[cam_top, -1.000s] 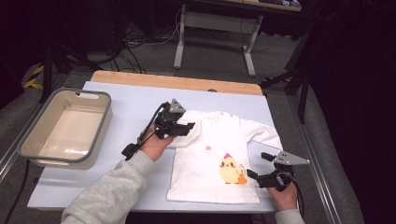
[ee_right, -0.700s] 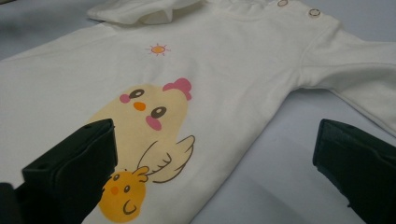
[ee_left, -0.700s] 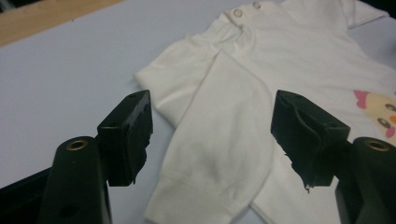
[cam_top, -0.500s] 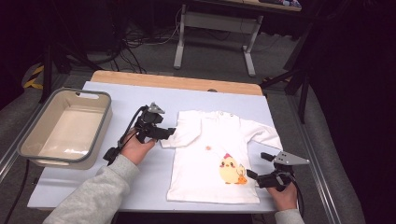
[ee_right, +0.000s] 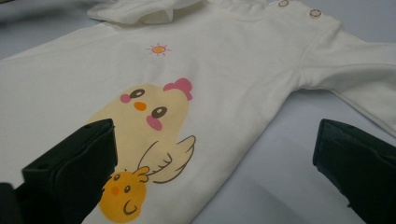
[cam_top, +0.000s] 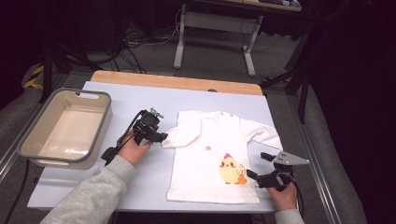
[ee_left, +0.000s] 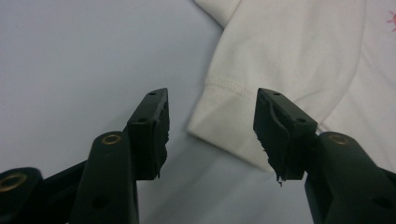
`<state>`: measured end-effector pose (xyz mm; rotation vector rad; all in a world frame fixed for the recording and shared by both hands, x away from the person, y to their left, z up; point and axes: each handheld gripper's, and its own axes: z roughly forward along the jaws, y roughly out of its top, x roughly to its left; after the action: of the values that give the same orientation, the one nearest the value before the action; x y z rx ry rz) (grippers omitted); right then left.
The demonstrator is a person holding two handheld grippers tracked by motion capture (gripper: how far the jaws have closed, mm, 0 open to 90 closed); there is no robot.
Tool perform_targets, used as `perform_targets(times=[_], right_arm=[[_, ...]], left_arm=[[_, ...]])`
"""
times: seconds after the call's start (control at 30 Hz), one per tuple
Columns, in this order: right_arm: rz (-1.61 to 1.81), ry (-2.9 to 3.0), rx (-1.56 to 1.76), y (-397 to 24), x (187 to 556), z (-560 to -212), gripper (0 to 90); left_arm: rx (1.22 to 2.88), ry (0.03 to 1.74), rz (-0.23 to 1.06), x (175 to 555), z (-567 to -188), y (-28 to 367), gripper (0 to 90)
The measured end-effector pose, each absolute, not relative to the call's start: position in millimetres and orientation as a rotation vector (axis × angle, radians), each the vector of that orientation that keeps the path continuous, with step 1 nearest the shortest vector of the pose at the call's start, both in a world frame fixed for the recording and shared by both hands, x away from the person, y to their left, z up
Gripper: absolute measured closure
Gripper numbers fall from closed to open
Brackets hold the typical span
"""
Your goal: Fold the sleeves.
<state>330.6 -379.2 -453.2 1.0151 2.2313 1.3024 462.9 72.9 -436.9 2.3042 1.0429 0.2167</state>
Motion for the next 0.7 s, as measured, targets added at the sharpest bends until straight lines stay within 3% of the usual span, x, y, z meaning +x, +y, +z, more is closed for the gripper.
perform_targets(times=[0.23, 0.47, 0.7], right_arm=[[1.300, 2.232, 1.013, -379.0, 330.5, -453.2, 0.5], [1.293, 2.233, 1.012, -378.3, 330.4, -453.3, 0.5], [1.305, 2.224, 1.011, -379.4, 330.1, -452.8, 0.3]], left_arm=[[2.358, 1.032, 0.199, 462.6, -444.6, 66.5, 56.1], [2.338, 1.035, 0.130, 462.3, -444.3, 63.0, 80.9], [2.306, 1.035, 0.136, 461.4, -440.1, 63.2, 83.6]])
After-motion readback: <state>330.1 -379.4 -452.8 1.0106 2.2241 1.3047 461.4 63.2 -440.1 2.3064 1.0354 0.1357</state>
